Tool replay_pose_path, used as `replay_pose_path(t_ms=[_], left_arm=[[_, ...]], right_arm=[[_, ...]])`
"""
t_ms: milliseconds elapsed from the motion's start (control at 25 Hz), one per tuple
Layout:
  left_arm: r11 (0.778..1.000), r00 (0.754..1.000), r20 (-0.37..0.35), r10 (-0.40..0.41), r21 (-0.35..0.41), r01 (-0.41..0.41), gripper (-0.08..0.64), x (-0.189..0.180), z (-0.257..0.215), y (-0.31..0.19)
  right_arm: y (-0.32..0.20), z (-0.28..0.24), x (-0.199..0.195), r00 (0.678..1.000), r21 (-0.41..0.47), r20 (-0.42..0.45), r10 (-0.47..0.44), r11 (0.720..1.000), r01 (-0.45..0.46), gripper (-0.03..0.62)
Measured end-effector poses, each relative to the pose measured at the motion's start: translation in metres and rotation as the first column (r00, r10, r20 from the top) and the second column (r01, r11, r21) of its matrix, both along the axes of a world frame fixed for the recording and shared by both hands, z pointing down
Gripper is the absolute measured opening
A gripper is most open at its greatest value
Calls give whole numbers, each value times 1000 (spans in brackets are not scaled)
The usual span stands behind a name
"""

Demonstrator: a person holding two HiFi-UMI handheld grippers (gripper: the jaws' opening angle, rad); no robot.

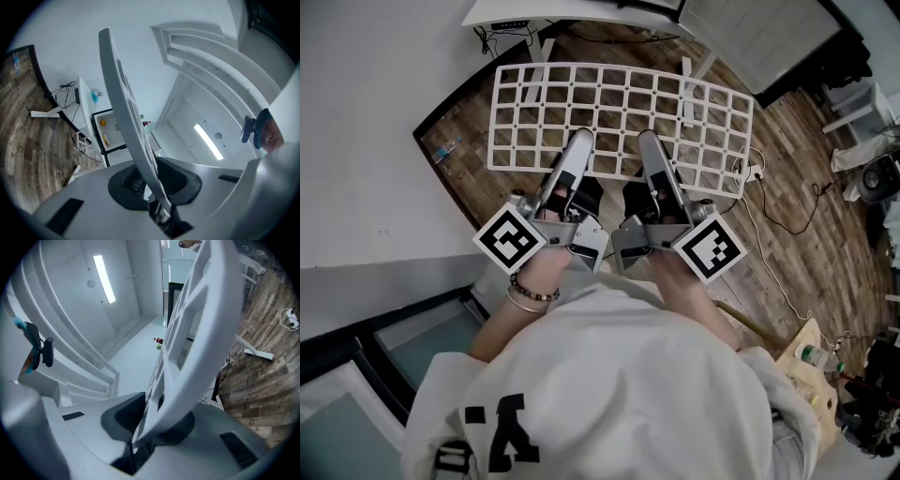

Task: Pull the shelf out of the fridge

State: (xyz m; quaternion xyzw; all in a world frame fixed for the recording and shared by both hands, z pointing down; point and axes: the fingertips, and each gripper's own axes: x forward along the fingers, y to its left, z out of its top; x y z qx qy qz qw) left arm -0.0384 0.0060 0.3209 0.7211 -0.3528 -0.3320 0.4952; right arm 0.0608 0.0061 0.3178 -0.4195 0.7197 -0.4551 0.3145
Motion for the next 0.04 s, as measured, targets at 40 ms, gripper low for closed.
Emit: replay_pose_path(t_ms=[40], left_arm=[[1000, 1000, -1, -1, -1, 1, 57, 0, 0, 0]], right_arm=[[0, 0, 0, 1000, 1, 0, -1, 1000, 1, 67]])
